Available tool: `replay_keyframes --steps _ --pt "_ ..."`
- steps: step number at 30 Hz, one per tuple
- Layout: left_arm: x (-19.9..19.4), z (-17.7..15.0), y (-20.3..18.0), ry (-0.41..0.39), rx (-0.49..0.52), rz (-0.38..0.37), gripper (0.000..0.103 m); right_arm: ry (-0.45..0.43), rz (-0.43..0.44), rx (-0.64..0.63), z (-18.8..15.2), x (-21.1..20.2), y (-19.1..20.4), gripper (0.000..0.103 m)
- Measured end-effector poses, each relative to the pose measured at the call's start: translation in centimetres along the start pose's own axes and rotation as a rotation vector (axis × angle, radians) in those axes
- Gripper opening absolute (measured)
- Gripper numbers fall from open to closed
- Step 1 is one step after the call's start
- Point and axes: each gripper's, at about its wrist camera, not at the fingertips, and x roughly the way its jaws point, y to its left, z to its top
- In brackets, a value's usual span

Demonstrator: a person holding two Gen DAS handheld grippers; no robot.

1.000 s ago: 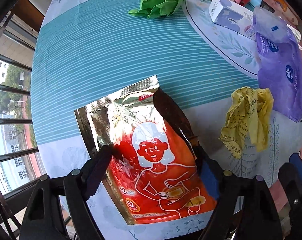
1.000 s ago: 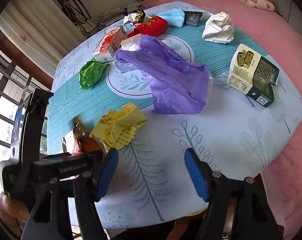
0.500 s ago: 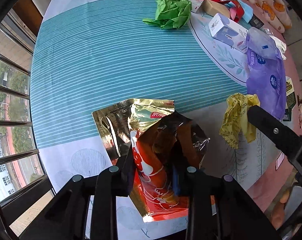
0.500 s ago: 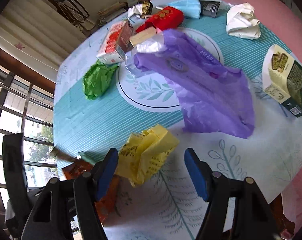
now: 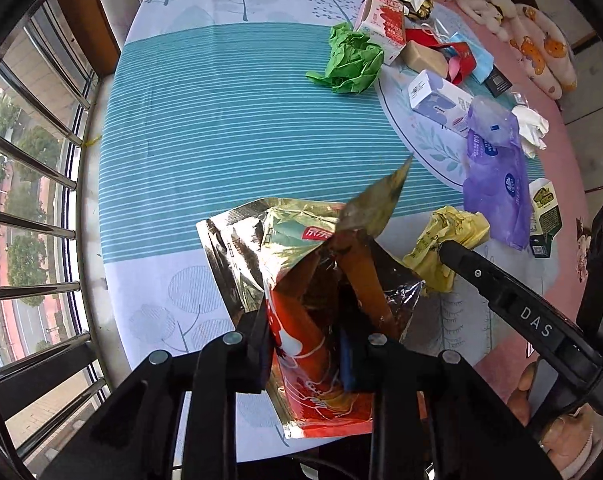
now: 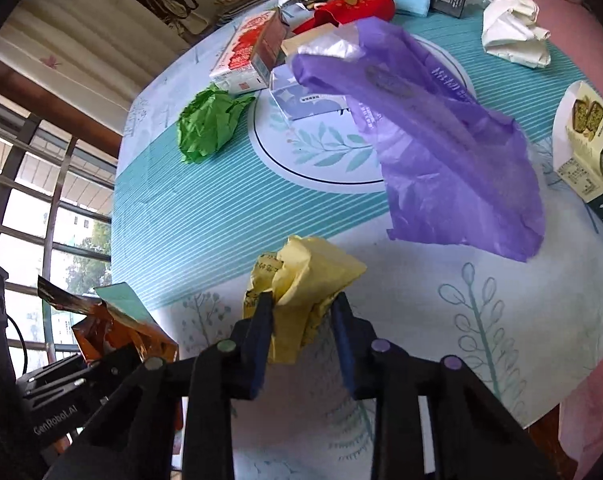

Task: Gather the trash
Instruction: 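Carry both items over the floor bin and open both tools to drop them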

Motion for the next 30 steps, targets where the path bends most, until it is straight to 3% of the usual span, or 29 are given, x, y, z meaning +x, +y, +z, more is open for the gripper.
replay_keyframes --steps 5,16,24,30 --pt "-1.7 -2.6 -1.6 -0.053 -0.001 -0.006 0.023 -0.021 0.033 -0.071 -1.2 -3.3 -0.8 0.028" --pt "-6.6 -13.1 -11.4 -0.200 -0.048 0.001 0.023 -0.055 0.089 -0.336 -6.1 -11.6 -5.0 0.028" --pt "-6.4 -22.2 -17.3 -0.231 -0.088 0.047 0.023 -0.026 0.096 -0.408 -10.5 -15.5 -11.3 0.028" --pt "-4.8 -26.3 -19.1 -0.178 -0.084 0.101 0.023 0.030 0.114 -0.389 -13.5 -15.5 -14.4 0.028"
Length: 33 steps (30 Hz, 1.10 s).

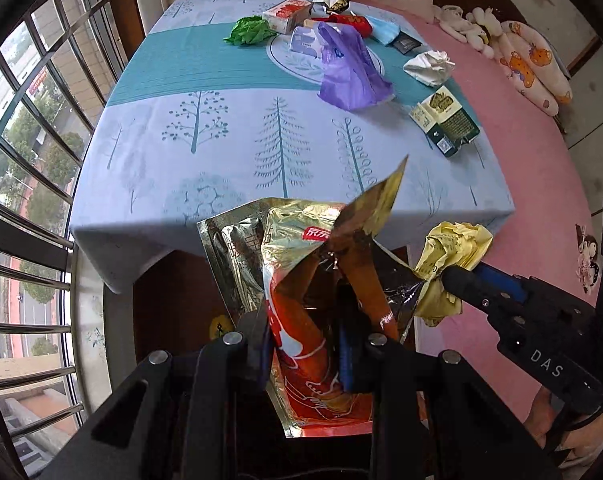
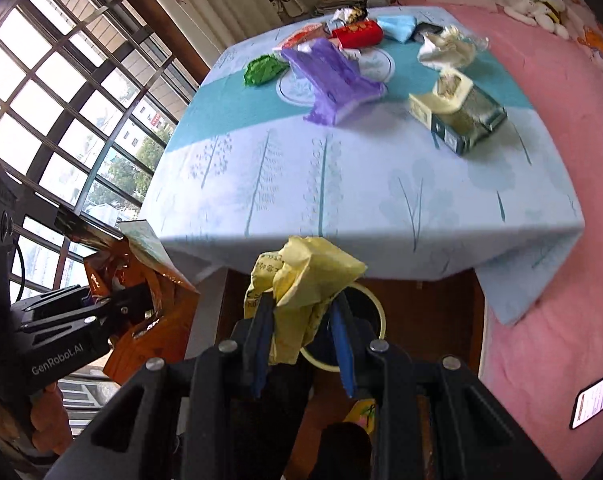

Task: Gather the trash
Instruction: 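Carry both items over the floor bin and open both tools to drop them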

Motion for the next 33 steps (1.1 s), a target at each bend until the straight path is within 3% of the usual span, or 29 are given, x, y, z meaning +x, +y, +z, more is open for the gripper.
replay_keyframes --steps 4,9,15,24,33 --pt "1.3 -1.4 -0.2 0.026 0.020 0.006 0.023 0.042 0.007 0.011 -2.1 1.5 -0.4 0.028" --pt "6.2 -3.2 0.1 0.072 0.048 -0.012 0.023 0.118 -0.025 0.037 -5.0 5.8 -1.4 0.028" --pt "16.3 -5.4 1.7 0.107 0.063 -0.028 0.024 0.192 -0.067 0.109 -8.7 15.3 -4.4 0.028" --pt "32.9 -7.1 4.5 0.103 0.101 -0.037 0.026 0.220 -0.121 0.150 -13.1 32.1 -9.4 0.029" --pt "44.6 -8.6 5.6 0.137 0.179 -0.058 0.028 0.244 -0.166 0.173 -16.9 42.6 -13.1 0.033"
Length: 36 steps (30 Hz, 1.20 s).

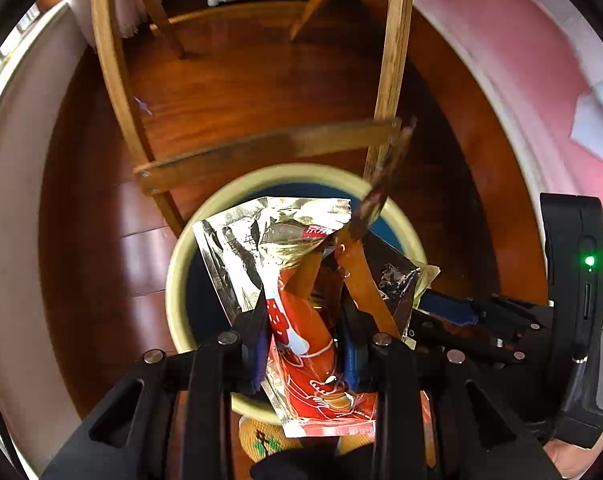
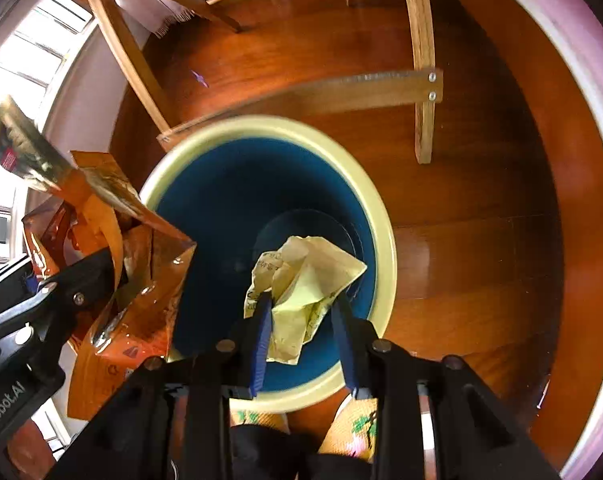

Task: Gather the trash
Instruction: 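Carry both items over the floor bin and open both tools to drop them, then raise both tools back toward the table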

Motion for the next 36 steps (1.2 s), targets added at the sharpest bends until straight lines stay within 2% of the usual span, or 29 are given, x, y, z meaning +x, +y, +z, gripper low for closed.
replay_keyframes --steps 3,6,7,8,9,10,11,12,20,25,30,36 --pt "1.7 0.0 0.3 0.007 0.010 -0.018 0.034 0.001 -0.007 0.009 -0.3 1.3 -0.4 0.033" --pt "2.5 -0.2 0.7 0.012 0.024 -0.037 0.046 0.001 -0.008 0.020 -0.3 1.8 -0.7 0.035" --pt "2.7 -0.1 0.8 0.023 0.031 -0.042 0.057 0.001 -0.010 0.022 -0.2 1.9 -0.8 0.037" --pt "2.9 0.2 0.6 0.026 0.035 -0.040 0.064 0.001 -0.012 0.024 -0.2 1.9 -0.9 0.039" --pt "3.0 -0.1 0.8 0.023 0.038 -0.036 0.066 0.001 -0.013 0.024 -0.2 1.9 -0.9 0.039" --pt "3.1 -0.1 0.9 0.023 0.041 -0.035 0.074 0.001 -0.014 0.024 -0.1 1.9 -0.9 0.040" --pt "3.3 -0.1 0.9 0.030 0.041 -0.031 0.085 0.000 -0.014 0.024 -0.1 1.8 -0.9 0.042" --pt "3.2 -0.1 1.0 0.031 0.041 -0.031 0.087 -0.001 -0.011 0.025 0.0 1.7 -0.9 0.044" --pt "1.6 -0.4 1.3 0.011 0.030 0.013 0.088 -0.021 -0.014 0.035 0.0 0.1 -0.6 0.048" --pt "-2.0 -1.0 0.5 -0.021 0.035 0.058 0.088 -0.028 -0.010 0.053 -0.2 -2.7 -0.2 0.048" --pt "-8.5 -1.4 -0.7 -0.048 0.037 0.086 0.088 -0.043 0.002 0.069 -0.6 -8.3 1.1 0.048" --pt "-19.9 -0.5 -2.6 -0.116 0.045 0.080 0.088 -0.078 0.017 0.091 -1.1 -18.2 3.2 0.048"
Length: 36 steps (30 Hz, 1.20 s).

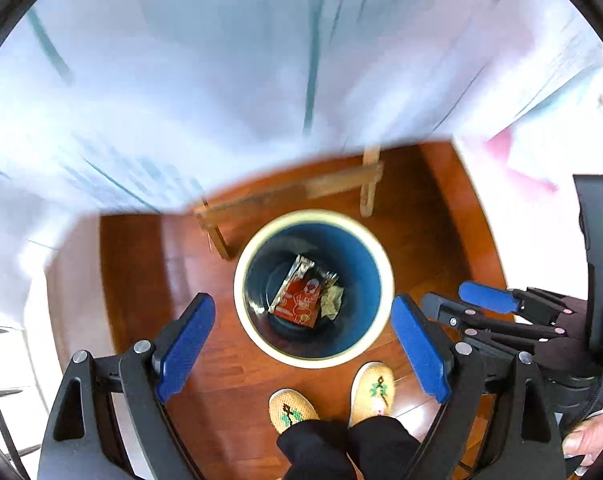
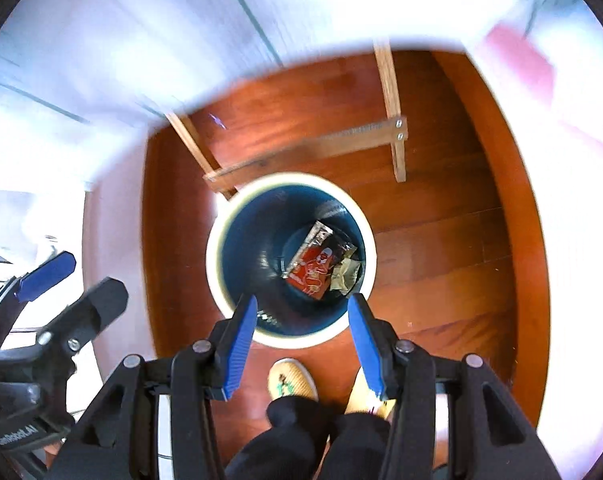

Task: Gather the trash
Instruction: 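Raise both tools back toward the table, then grasp the purple plastic bag with the left tool while the right tool grasps the tea box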

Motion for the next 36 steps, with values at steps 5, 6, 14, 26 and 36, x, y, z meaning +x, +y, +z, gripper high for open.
replay_keyframes --steps 5,6,14,26,36 --pt "-9.5 2.4 -0.6 -0.080 0.005 -0.020 0.088 -0.047 0.009 0.000 0.2 -8.6 1.9 0.048" --pt "-11.4 2.8 -0.6 -0.098 0.006 -0.023 0.088 -0.060 0.008 -0.004 0.3 -10.5 2.3 0.048" --pt "-22.6 6.1 -0.6 -0.220 0.032 -0.055 0.088 -0.199 0.003 -0.026 1.6 -21.9 4.7 0.048" --pt "-31.7 11.2 -2.0 -0.411 0.087 -0.030 0.088 -0.444 -0.043 -0.016 4.3 -32.8 6.7 0.048" --pt "-30.0 17.0 -1.6 -0.382 0.042 -0.031 0.088 -0.499 -0.046 -0.026 9.8 -34.8 4.5 0.048"
